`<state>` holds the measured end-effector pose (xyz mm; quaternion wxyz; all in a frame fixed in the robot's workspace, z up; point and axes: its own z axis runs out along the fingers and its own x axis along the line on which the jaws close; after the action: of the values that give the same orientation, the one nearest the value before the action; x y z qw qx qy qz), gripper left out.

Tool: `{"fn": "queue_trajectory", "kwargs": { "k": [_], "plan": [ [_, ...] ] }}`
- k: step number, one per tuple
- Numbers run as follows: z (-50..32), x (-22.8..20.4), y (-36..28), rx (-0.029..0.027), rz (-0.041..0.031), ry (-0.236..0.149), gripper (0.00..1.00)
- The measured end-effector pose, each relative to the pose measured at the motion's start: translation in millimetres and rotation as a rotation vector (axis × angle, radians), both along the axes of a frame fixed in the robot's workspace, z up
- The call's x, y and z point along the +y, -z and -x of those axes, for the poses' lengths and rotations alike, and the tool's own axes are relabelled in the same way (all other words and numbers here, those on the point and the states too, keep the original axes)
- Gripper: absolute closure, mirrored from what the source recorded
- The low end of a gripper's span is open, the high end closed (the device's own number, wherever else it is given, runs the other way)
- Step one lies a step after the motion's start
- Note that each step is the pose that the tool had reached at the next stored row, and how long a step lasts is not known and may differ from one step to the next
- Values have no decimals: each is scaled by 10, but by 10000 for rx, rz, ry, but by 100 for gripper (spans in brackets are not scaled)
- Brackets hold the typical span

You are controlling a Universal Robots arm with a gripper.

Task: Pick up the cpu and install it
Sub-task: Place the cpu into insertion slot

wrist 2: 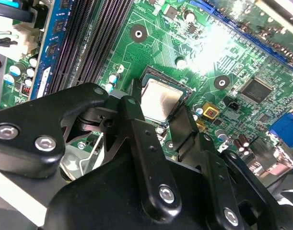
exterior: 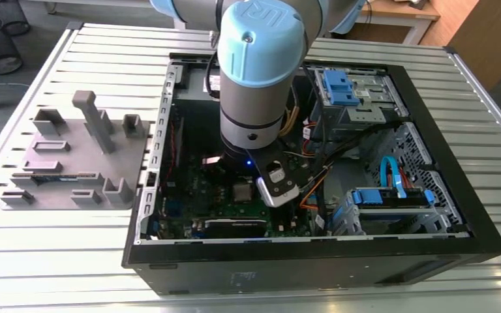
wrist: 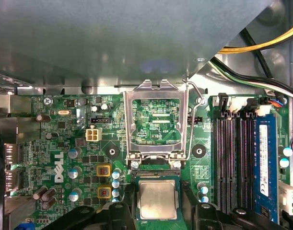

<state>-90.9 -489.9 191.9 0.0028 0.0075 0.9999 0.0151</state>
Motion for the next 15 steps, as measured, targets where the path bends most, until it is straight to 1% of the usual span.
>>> {"fn": "queue_trajectory", "kwargs": {
  "k": [15],
  "plan": [
    [0, -4, -1, 1, 6, 43, 51]
  ]
}}
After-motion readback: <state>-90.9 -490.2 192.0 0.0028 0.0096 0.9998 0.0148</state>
